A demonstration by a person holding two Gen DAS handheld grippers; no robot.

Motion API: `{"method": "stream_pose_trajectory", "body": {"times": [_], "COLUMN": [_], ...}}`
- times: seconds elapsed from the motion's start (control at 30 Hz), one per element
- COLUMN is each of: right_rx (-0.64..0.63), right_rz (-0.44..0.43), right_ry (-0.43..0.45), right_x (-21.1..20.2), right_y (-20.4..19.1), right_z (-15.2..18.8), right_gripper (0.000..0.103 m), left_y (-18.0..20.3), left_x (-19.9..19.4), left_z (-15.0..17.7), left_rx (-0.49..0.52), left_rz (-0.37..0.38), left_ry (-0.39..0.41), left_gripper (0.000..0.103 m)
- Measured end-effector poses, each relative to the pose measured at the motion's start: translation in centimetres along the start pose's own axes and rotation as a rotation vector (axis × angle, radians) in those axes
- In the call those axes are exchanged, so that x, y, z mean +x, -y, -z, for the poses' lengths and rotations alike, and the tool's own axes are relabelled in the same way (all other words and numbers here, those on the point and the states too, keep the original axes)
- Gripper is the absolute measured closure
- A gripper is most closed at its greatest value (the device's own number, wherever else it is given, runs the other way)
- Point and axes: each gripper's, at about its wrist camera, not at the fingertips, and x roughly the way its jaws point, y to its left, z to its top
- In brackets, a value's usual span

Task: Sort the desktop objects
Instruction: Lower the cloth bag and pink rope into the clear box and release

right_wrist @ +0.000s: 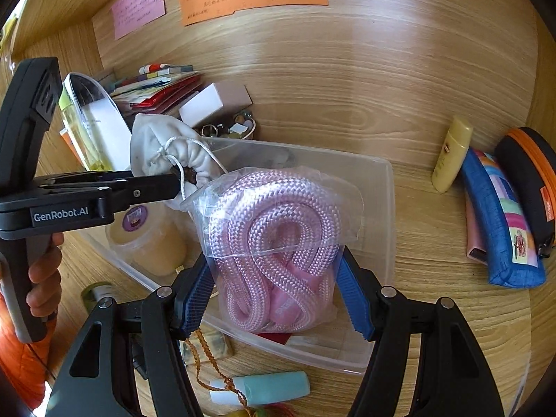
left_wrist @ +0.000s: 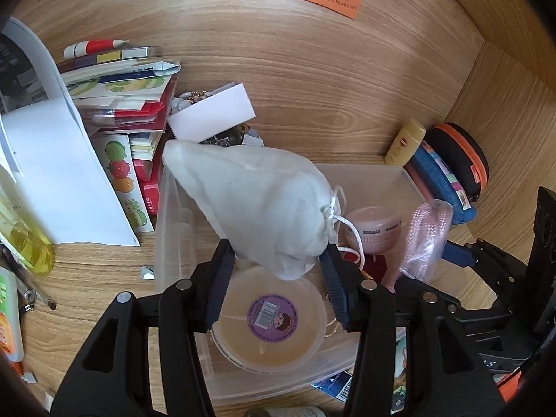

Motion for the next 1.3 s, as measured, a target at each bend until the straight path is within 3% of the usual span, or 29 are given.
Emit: {"method": "stream_pose_trajectory", "body": {"times": [0.2, 0.27, 0.6, 0.7, 0.87, 1.3], "right_rx": [0.005, 0.003, 0.016, 0.03, 0.021, -0.006], "right_rz": [0.026, 0.046, 0.058, 0.057, 0.078, 0.093], "right_ry": [0.011, 0.026, 0.079, 0.102, 0.126, 0.09], "right_x": [0.1, 0.0, -1.9, -3.1, -4.8, -6.4], "right_y": [-0.1, -0.2, -0.1, 0.1, 0.2, -0.2], "right_z": [-0.1, -0.2, -0.8, -0.7, -0.3, 3.0], "right_gripper": [0.037, 0.031, 0.029, 0.023, 0.021, 0.021], "left_y": [-0.6, -0.7, 0.1, 0.4, 0.8, 1.4], "left_x": [-1.2, -1.8, -3.8, -5.0, -7.3, -8.1], "left_z": [0.0, -0.1, 0.3, 0.8, 2.3, 6.4], "left_rx": [-0.002, -0.003, 0.019, 0.033, 0.059, 0.117], "left_rz": [-0.019, -0.014, -0.025, -0.031, -0.048, -0.063], "left_ry": [0.045, 0.068, 0.102, 0.119, 0.137, 0.073], "left_gripper": [0.042, 0.034, 0.031, 0.026, 0.011, 0.009]}}
